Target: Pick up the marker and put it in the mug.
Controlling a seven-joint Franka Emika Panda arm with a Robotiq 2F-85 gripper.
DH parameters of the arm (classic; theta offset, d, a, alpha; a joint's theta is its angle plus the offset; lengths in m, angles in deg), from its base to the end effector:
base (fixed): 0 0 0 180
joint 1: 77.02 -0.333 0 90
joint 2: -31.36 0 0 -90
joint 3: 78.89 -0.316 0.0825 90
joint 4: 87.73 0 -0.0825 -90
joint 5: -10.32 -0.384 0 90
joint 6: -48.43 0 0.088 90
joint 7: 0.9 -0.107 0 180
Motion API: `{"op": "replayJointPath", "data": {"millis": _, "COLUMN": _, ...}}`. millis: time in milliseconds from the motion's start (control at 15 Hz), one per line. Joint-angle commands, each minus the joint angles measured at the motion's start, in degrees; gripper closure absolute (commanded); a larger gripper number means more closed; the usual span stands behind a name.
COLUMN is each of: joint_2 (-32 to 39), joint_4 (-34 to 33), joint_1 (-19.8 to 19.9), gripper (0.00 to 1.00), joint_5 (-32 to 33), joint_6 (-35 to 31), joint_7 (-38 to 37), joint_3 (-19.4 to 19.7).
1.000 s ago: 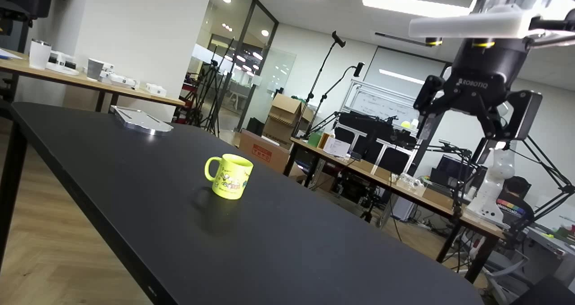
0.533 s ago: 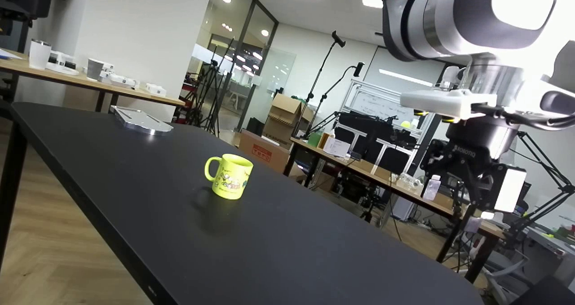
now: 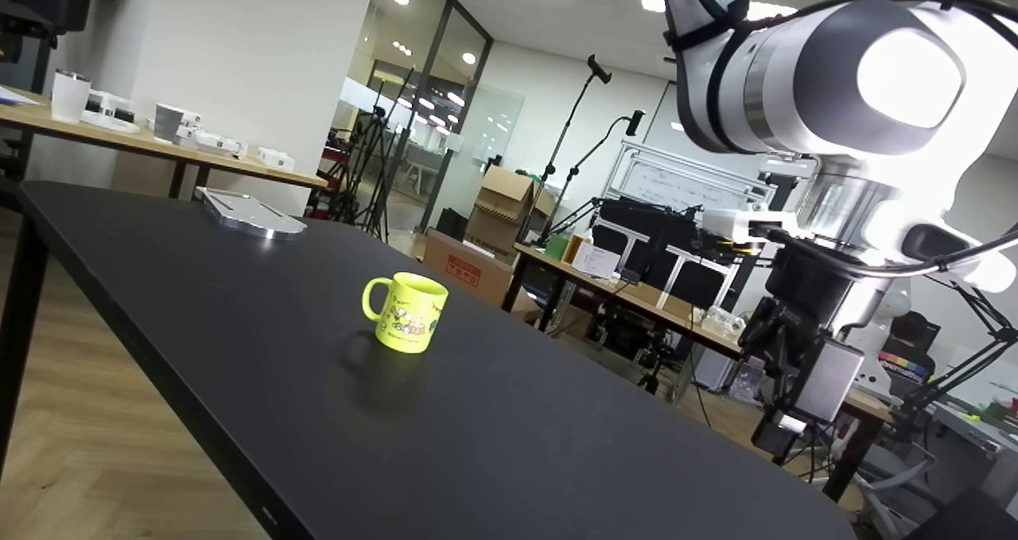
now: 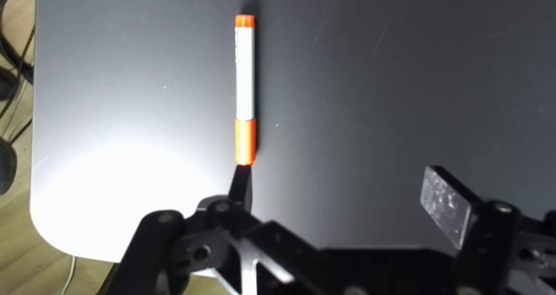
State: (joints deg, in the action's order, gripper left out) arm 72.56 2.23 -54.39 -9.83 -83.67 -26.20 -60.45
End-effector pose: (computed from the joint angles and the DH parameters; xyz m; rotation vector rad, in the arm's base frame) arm 0.5591 -0.4327 0.2401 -2.4536 1.8776 -0.1096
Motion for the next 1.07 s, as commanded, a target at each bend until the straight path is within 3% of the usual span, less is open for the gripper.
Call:
{"op": "replayJointPath", "data": {"millis": 0, "joint_2": 0.1, "joint_4": -0.8, "joint_1": 1.2, "gripper": 0.0, "joint_5": -0.7, "joint_6": 0.8, "joint_7": -0.3, "joint_3": -1.4}}
{"op": "replayJointPath", "data": {"millis": 600, "joint_2": 0.2, "joint_4": -1.5, "joint_1": 2.2, "gripper": 0.0, "joint_5": -2.0, "joint_6": 1.6, "joint_7": -0.2, "joint_3": -2.3}}
{"op": "replayJointPath", "data": {"millis": 1000, "joint_2": 4.3, "joint_4": 2.2, "joint_1": 2.5, "gripper": 0.0, "joint_5": -2.0, "joint_6": -5.5, "joint_7": 1.2, "joint_3": -2.1}}
